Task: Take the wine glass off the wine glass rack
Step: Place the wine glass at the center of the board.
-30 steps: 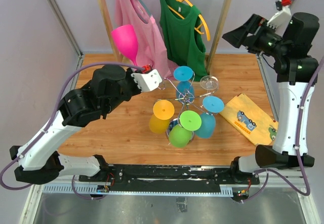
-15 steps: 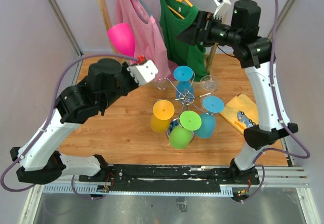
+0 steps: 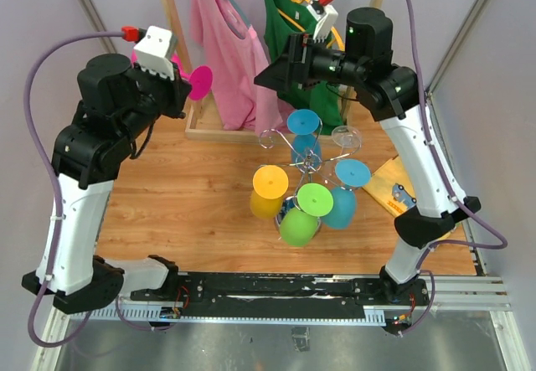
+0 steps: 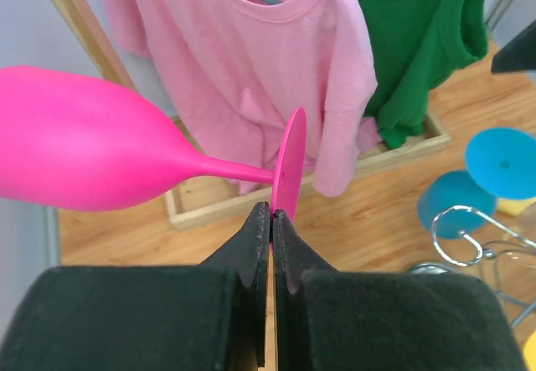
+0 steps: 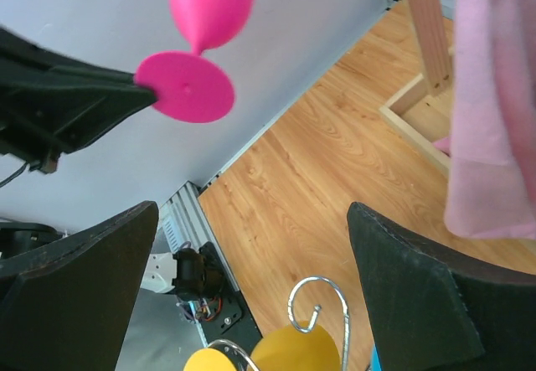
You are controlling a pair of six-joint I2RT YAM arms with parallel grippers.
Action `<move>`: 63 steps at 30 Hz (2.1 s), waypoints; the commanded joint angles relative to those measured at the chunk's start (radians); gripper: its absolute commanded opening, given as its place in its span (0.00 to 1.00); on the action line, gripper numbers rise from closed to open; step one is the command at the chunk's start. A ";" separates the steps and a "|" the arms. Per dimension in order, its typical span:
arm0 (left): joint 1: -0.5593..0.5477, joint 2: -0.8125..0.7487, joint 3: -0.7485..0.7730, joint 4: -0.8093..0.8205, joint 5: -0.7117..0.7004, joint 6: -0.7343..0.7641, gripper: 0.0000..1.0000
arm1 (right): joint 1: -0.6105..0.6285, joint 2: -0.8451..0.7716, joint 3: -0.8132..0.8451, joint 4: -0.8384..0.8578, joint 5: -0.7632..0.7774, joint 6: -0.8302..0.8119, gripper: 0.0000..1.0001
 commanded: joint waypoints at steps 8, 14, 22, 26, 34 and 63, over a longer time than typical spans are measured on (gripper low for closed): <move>0.353 -0.030 -0.167 0.142 0.663 -0.565 0.00 | 0.098 0.047 -0.053 0.219 -0.076 0.069 0.97; 0.468 -0.040 -0.262 0.273 0.820 -0.712 0.00 | 0.099 0.068 -0.090 0.307 -0.106 0.129 0.96; 0.518 -0.070 -0.313 0.381 0.904 -0.802 0.00 | 0.102 0.116 -0.127 0.481 -0.173 0.287 0.88; 0.522 -0.088 -0.345 0.424 0.929 -0.834 0.00 | 0.105 0.152 -0.110 0.538 -0.202 0.341 0.83; 0.524 -0.092 -0.361 0.472 0.946 -0.861 0.00 | 0.107 0.188 -0.107 0.627 -0.246 0.420 0.66; 0.789 -0.056 -0.713 1.296 1.205 -1.405 0.87 | 0.000 0.048 -0.277 1.296 -0.301 0.969 0.01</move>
